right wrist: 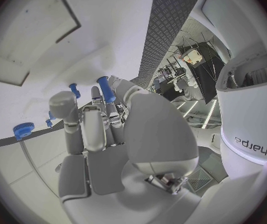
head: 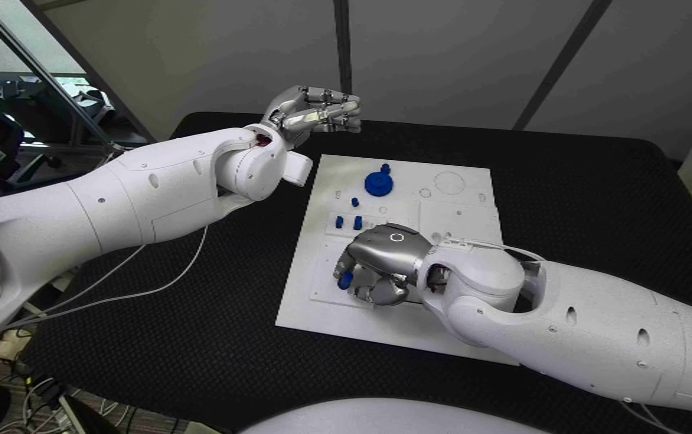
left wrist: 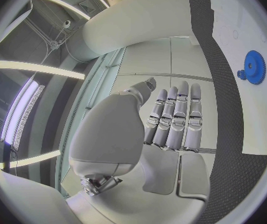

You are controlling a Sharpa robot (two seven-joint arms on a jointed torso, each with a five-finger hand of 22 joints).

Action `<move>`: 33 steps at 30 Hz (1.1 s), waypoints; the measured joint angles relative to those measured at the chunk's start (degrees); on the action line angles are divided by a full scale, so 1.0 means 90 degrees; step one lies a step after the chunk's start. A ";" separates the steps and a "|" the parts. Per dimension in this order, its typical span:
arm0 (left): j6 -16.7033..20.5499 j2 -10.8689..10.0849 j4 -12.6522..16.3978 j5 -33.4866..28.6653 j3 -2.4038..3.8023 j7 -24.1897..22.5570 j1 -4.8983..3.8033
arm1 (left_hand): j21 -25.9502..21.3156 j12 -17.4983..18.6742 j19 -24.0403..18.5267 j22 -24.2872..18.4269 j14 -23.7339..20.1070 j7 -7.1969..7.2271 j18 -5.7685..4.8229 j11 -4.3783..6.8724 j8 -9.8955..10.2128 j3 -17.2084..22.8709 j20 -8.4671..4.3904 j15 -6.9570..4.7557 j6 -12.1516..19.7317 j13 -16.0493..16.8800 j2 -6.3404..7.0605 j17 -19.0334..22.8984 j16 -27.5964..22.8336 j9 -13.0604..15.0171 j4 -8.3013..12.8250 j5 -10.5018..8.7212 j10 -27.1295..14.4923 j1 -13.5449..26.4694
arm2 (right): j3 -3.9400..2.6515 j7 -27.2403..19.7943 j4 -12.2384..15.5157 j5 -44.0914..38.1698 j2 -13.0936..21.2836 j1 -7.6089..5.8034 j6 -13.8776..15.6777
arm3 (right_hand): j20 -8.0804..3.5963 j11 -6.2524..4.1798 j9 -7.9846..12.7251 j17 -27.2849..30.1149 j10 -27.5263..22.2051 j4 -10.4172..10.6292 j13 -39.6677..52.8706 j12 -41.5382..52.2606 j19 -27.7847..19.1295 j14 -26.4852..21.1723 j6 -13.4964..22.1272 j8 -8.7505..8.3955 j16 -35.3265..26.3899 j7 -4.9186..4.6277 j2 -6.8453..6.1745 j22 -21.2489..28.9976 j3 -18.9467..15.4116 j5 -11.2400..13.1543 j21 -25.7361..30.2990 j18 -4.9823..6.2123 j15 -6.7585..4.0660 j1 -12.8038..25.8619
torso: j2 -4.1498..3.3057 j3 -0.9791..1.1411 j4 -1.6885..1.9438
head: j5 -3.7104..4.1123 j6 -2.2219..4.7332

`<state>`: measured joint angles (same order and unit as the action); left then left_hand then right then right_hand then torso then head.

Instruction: Assemble the parts on the task board

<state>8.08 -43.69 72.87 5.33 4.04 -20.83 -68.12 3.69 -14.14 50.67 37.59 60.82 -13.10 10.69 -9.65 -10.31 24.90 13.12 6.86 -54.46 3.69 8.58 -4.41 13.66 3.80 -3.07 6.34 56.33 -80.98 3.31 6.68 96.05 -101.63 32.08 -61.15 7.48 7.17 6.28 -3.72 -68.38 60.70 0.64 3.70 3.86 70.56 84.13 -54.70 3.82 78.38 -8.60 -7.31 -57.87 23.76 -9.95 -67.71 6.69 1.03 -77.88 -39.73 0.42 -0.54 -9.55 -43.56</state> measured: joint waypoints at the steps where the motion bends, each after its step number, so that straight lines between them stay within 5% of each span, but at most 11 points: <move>1: -0.0004 0.0000 -0.0002 0.0000 0.0000 0.0003 0.0000 | 0.0000 0.0002 0.0000 -0.0008 0.0000 0.0000 0.0000 0.0000 0.0000 0.0000 0.0000 0.0000 0.0000 0.0000 0.0000 0.0000 -0.0001 0.0000 0.0000 0.0000 0.0000 0.0000 | 0.0000 -0.0006 0.0004 0.0000 0.0006 0.0000 0.0029 | 0.0026 0.0011 0.0006 0.0042 -0.0057 -0.0006 0.0000 0.0000 -0.0039 -0.0013 0.0131 0.0000 -0.0025 0.0025 0.0000 0.0062 -0.0034 0.0000 0.0048 0.0000 0.0015 0.0000 | 0.0000 0.0001 0.0000 | 0.0001 0.0002; 8: -0.0031 -0.0003 -0.0007 0.0000 -0.0006 0.0025 0.0000 | 0.0000 0.0005 0.0000 -0.0008 0.0000 0.0000 0.0000 0.0000 0.0000 0.0000 0.0000 0.0000 0.0000 0.0000 0.0000 0.0000 0.0000 0.0000 0.0000 0.0000 0.0000 0.0000 | 0.0001 -0.0094 0.0151 0.0002 0.0206 0.0001 0.0480 | 0.0055 0.0080 0.0006 0.0221 -0.0461 -0.0051 0.0000 0.0059 -0.0197 -0.0023 0.0849 -0.0024 -0.0120 0.0200 -0.0034 0.0354 -0.0279 0.0000 0.0277 -0.0001 0.0070 -0.0034 | 0.0000 0.0005 0.0000 | 0.0021 0.0039; 14: -0.0049 -0.0029 -0.0011 0.0000 -0.0021 0.0041 0.0000 | 0.0000 0.0005 0.0000 -0.0015 0.0000 0.0000 0.0000 0.0000 0.0000 0.0000 0.0000 0.0000 0.0000 0.0000 0.0000 0.0000 0.0000 0.0000 0.0000 0.0000 0.0000 0.0000 | -0.0011 -0.0188 0.0539 0.0100 0.0724 0.0002 0.1053 | 0.0078 0.0086 -0.0007 0.0266 -0.0467 -0.0046 0.0009 0.0183 -0.0220 -0.0023 0.0786 -0.0024 -0.0128 0.0146 -0.0034 0.0391 -0.0355 -0.0076 0.0304 0.0000 0.0070 -0.0034 | 0.0000 0.0005 0.0000 | 0.0059 0.0067; 19: -0.0063 -0.0054 -0.0017 0.0000 -0.0042 0.0051 0.0002 | 0.0000 0.0005 0.0000 -0.0015 0.0000 0.0000 0.0000 0.0000 0.0000 0.0000 0.0000 0.0000 0.0000 0.0000 0.0000 0.0000 0.0000 0.0000 0.0000 0.0000 0.0000 0.0000 | -0.0252 -0.0212 0.0953 0.0363 0.1342 0.0000 0.1385 | 0.0008 -0.0018 -0.0062 0.0233 -0.0173 0.0021 0.0044 0.0436 -0.0120 -0.0021 0.0432 0.0073 -0.0128 0.0022 -0.0034 0.0261 -0.0456 -0.0131 0.0237 -0.0001 0.0068 -0.0034 | 0.0004 0.0004 -0.0007 | 0.0127 0.0123; 23: -0.0072 -0.0072 -0.0017 0.0000 -0.0057 0.0055 0.0002 | 0.0000 0.0005 0.0000 -0.0014 0.0000 0.0000 0.0000 0.0000 0.0000 0.0000 0.0000 0.0000 0.0000 0.0000 0.0000 0.0000 0.0000 0.0000 0.0000 0.0000 0.0000 0.0000 | -0.0398 -0.0125 0.1193 0.0788 0.1905 -0.0057 0.1438 | -0.0047 -0.0136 -0.0163 -0.0244 0.0699 0.0157 0.0189 0.0861 0.0305 -0.0014 -0.0187 0.0351 0.0135 -0.0093 0.0066 -0.0342 -0.0512 -0.0184 -0.0226 -0.0001 -0.0028 0.0070 | 0.0005 0.0000 -0.0007 | 0.0253 0.0182; 26: -0.0075 -0.0090 -0.0010 -0.0001 -0.0066 0.0058 0.0002 | 0.0000 0.0005 0.0000 -0.0024 0.0000 0.0000 0.0000 0.0000 0.0000 0.0000 0.0000 0.0000 0.0000 0.0000 0.0000 0.0000 0.0000 0.0000 0.0000 0.0000 0.0000 0.0000 | -0.0440 0.0044 0.1314 0.1144 0.2288 -0.0089 0.1440 | -0.0144 -0.0302 -0.0194 -0.0645 0.1391 0.0380 0.0412 0.1234 0.0581 -0.0012 -0.0422 0.0459 0.0393 0.0035 -0.0047 -0.0773 -0.0687 -0.0260 -0.0554 -0.0017 -0.0180 0.0369 | 0.0005 -0.0002 -0.0007 | 0.0395 0.0221; 27: -0.0075 -0.0103 0.0004 -0.0001 -0.0068 0.0058 0.0003 | 0.0000 0.0005 0.0000 -0.0027 0.0000 0.0000 0.0000 0.0000 0.0000 0.0000 0.0001 0.0000 0.0000 0.0000 0.0000 0.0000 0.0000 0.0000 0.0000 0.0000 0.0000 0.0000 | -0.0446 0.0151 0.1366 0.1292 0.2447 -0.0094 0.1440 | -0.0192 -0.0356 -0.0204 -0.0697 0.1589 0.0491 0.0523 0.1385 0.0649 -0.0014 -0.0469 0.0488 0.0463 0.0083 -0.0114 -0.0885 -0.0798 -0.0344 -0.0640 -0.0107 -0.0227 0.0508 | 0.0007 -0.0002 -0.0008 | 0.0449 0.0233; 30: -0.0075 -0.0143 0.0059 -0.0001 -0.0072 0.0058 0.0003 | 0.0000 0.0005 0.0000 -0.0027 0.0000 0.0000 0.0000 0.0000 0.0000 0.0000 0.0000 0.0000 0.0000 0.0000 0.0000 0.0000 0.0000 0.0000 0.0000 0.0000 0.0000 0.0000 | -0.0461 0.0450 0.1473 0.1586 0.2778 -0.0100 0.1440 | -0.0334 -0.0492 -0.0260 -0.0731 0.1963 0.0823 0.1007 0.1956 0.0835 -0.0014 -0.0603 0.0623 0.0661 0.0216 -0.0283 -0.1214 -0.1261 -0.0771 -0.0885 -0.0157 -0.0335 0.0894 | 0.0012 -0.0004 -0.0012 | 0.0635 0.0262; 33: -0.0075 -0.0183 0.0143 -0.0001 -0.0077 0.0055 0.0003 | 0.0000 0.0005 -0.0001 -0.0026 0.0000 0.0000 0.0000 0.0000 0.0000 0.0000 0.0000 0.0000 0.0000 0.0000 0.0000 0.0000 0.0000 0.0000 0.0000 0.0000 0.0000 0.0000 | -0.0466 0.0839 0.1590 0.1823 0.3108 -0.0105 0.1448 | -0.0391 -0.0529 -0.0345 -0.0731 0.1968 0.1016 0.2314 0.3181 0.1003 -0.0012 -0.0606 0.0757 0.0838 0.0277 -0.0262 -0.1499 -0.1697 -0.0875 -0.1090 -0.0213 -0.0403 0.0869 | 0.0015 -0.0011 -0.0021 | 0.0783 0.0272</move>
<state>7.41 -45.33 74.15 5.32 3.35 -20.33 -68.09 3.69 -14.09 50.67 37.36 60.82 -13.10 10.69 -9.65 -10.31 24.90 13.12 6.86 -54.46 3.69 8.58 -4.42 13.65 3.80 -3.07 6.34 56.33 -80.98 -0.88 14.23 110.36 -85.22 60.05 -62.10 20.51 3.65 1.52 -6.82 -74.95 78.41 9.78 24.53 32.49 79.59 84.02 -60.15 10.63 85.92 -6.10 -9.66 -71.36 8.49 -17.82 -77.52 4.77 -2.60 -70.06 -39.59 0.32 -0.73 -2.50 -41.11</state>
